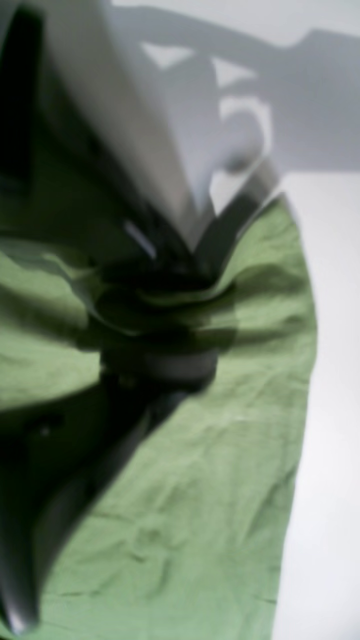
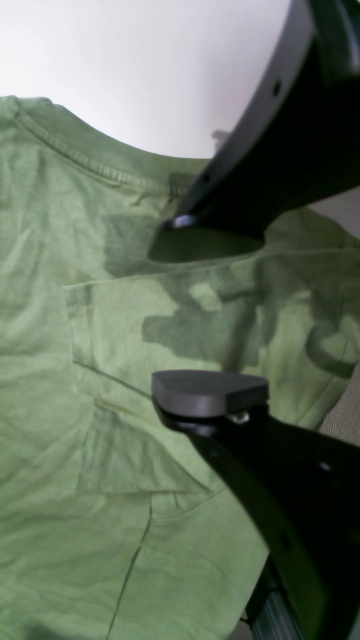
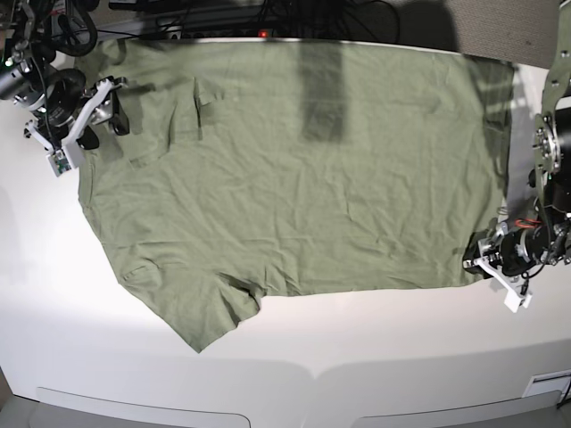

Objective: Fold the T-shirt properly
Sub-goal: 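Move the left gripper down to the hem corner and grasp, then move the right gripper from the shoulder edge down to the hem corner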

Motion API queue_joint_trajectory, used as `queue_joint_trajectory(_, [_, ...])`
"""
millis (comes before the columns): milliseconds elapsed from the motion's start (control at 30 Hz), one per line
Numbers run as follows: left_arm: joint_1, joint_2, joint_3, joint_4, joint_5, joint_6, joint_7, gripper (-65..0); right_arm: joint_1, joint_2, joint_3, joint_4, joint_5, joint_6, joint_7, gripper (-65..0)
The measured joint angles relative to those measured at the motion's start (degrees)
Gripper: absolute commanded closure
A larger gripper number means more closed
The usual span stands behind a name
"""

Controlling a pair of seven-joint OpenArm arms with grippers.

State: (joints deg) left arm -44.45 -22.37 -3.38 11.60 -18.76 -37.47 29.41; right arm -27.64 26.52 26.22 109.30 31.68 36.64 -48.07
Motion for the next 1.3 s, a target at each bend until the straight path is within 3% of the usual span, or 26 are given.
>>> queue_joint_trajectory(33, [0.1,0.0,0.0,-0.1,0.5,0.0,-0.9,0.0,0.0,0.0,0.0,0.0,0.0,0.0,0.0,-34.2])
queue_joint_trajectory(300, [0.3,0.1,0.0,-0.1,1.0,0.0,-5.6,0.0,1.4,-0.2,0.0,0.0,-0.1,0.0,3.4,-34.2])
queue_joint_trajectory(533, [0.3,0.3,0.0,0.0,1.1,0.0,-6.9,0.0,13.9,-2.5,0.0,-0.2,-1.0,-3.0,4.1,-34.2])
queue_joint_trajectory(633, [0.3,0.2,0.0,1.4,1.2,0.0,-6.5,0.0,20.0,-3.8,-0.2,-3.1,-5.3,-3.0,4.0,-34.3])
queue_joint_trajectory(800, [0.3,0.4,0.0,4.3,1.4,-0.2,-5.6,0.0,29.3,-3.9,-2.4,-17.7,-11.5,-3.2,4.2,-34.3])
queue_joint_trajectory(933, [0.3,0.3,0.0,5.4,1.5,-0.4,-5.4,0.0,37.7,-3.4,-3.7,-32.8,-12.5,-3.2,4.6,-36.9])
queue_joint_trajectory(1033, [0.3,0.3,0.0,5.5,1.4,-0.3,-5.4,0.0,43.6,-1.9,-5.3,-40.6,-12.5,-1.9,4.8,-43.0])
queue_joint_trajectory(1300, [0.6,0.3,0.0,5.6,1.5,-0.3,-5.4,0.0,57.4,1.9,-12.3,-57.6,-15.5,-1.9,9.0,-43.1])
